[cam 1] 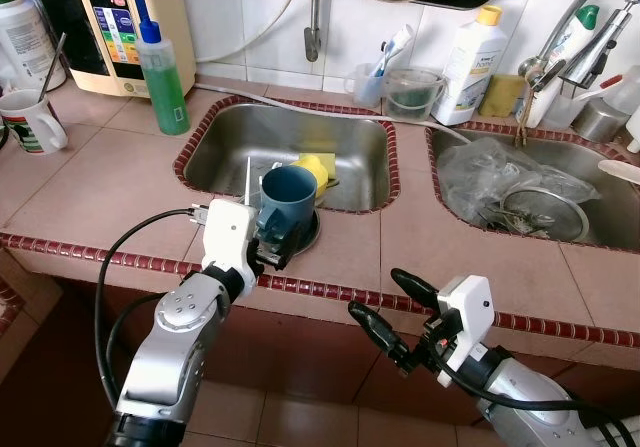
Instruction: Kitchen organization
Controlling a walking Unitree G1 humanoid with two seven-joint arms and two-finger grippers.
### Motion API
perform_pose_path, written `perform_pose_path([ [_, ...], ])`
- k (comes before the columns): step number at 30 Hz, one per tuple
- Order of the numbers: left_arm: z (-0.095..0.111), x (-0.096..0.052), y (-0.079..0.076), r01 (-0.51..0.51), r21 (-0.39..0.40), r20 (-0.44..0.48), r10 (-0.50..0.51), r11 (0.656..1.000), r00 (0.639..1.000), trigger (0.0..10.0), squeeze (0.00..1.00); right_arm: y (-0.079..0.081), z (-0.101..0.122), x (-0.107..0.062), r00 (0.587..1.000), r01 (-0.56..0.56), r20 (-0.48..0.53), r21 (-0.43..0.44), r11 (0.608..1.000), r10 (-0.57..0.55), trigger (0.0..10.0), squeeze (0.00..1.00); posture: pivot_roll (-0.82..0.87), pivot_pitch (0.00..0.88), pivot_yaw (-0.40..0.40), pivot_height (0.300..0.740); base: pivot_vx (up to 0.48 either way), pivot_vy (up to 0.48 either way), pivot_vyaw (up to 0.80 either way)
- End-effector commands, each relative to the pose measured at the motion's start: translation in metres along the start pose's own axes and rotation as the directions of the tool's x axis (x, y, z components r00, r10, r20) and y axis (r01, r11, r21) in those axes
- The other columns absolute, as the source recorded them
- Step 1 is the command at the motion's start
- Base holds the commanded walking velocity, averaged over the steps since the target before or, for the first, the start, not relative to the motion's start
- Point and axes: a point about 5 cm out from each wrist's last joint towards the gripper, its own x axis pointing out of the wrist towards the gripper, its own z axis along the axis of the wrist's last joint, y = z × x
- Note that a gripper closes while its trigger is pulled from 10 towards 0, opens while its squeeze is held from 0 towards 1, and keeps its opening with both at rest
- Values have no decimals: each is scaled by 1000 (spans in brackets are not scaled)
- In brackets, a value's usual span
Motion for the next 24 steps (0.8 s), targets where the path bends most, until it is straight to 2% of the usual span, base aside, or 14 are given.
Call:
perform_pose_path([
  [1,0,5,-2,-3,8,-16,3,1000,1000,10000,0,-1,6,0,1000,-1,15,-9,1000,1,10000,0,-85,19,-40,740,0,0,0],
  [10,-1,8,1,-18,-1,-33,18,1000,999,10000,0,-3,8,0,1000,3,14,-13,1000,-2,10000,0,-89,10,-38,740,0,0,0],
  [18,-12,3,7,-31,24,-68,32,999,997,10000,0,-3,5,0,1000,-9,-4,-20,1000,9,10000,0,-84,2,-42,740,0,0,0],
  [19,-15,2,9,-35,25,-85,37,999,996,7961,0,-3,5,0,1000,-11,-5,-20,1000,11,10000,0,-82,3,-43,740,0,0,0],
  [20,-18,0,10,-43,27,-100,46,999,994,7333,0,-3,5,0,1000,-13,-6,-20,1000,13,10000,0,-82,0,-45,740,0,0,0],
  [21,-18,0,10,-43,27,-100,46,999,994,7333,0,-3,5,0,1000,-13,-6,-20,1000,13,10000,0,-82,0,-45,740,0,0,0],
  [22,-20,0,11,-46,26,-106,48,999,993,6549,0,-2,5,0,1000,-15,-7,-21,1000,15,10000,0,-82,0,-45,740,0,0,0],
  [23,-21,-1,12,-44,22,-107,46,999,993,3451,0,-2,5,0,1000,-17,-7,-21,1000,17,10000,0,-81,0,-45,740,0,0,0],
  [24,-21,-1,12,-43,20,-106,45,999,993,2784,0,-3,5,0,1000,-17,-6,-20,1000,17,10000,0,-80,0,-46,740,0,0,0],
])
